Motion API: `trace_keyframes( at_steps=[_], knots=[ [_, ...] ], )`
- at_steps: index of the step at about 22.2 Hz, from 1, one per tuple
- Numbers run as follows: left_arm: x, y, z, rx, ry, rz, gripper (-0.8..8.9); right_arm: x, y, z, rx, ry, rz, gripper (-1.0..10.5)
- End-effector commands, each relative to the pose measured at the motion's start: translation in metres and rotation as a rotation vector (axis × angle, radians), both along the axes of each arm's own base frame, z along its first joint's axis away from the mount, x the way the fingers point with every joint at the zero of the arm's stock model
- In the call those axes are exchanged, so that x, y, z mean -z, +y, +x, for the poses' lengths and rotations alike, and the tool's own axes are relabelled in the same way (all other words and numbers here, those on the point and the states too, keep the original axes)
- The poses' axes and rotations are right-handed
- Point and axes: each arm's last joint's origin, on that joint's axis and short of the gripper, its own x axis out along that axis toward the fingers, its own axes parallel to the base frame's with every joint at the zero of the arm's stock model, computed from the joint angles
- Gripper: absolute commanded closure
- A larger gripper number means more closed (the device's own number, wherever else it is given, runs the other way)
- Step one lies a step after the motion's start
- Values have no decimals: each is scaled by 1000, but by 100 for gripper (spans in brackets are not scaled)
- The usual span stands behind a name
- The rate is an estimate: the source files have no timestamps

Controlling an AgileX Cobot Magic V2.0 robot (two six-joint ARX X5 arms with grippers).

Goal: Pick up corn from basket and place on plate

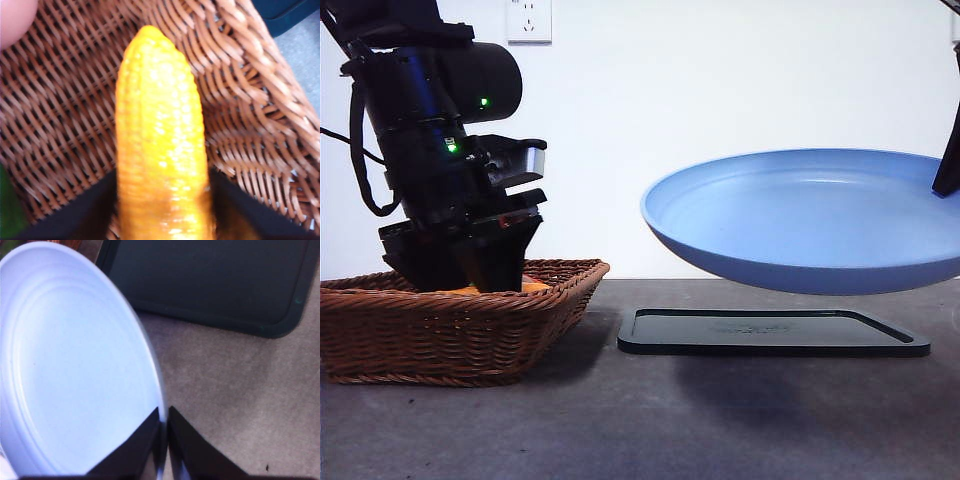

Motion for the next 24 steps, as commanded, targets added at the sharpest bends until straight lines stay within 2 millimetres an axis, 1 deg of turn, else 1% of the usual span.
trace_keyframes(
  at_steps=[1,5,10,14,18,19,21,24],
  knots=[
    [-2,-4,4,6,-4,-2,596,-6,1,2,-11,-27,6,945],
    [-11,-2,5,-9,-18,-13,596,-4,1,4,-3,-11,9,945],
    [-40,0,2,-26,-101,-64,596,6,3,13,0,44,4,945],
    [-69,2,-4,-18,-169,-129,596,22,5,27,3,119,-5,945],
    [-90,0,-12,11,-174,-282,596,41,9,42,-24,207,35,945],
    [-94,-3,-16,39,-160,-339,596,48,10,47,-40,236,63,945],
    [-96,-13,-22,104,-121,-412,596,57,14,54,-59,269,104,945],
    [-92,-39,-34,206,-101,-420,596,63,21,60,-78,280,132,945]
  ],
)
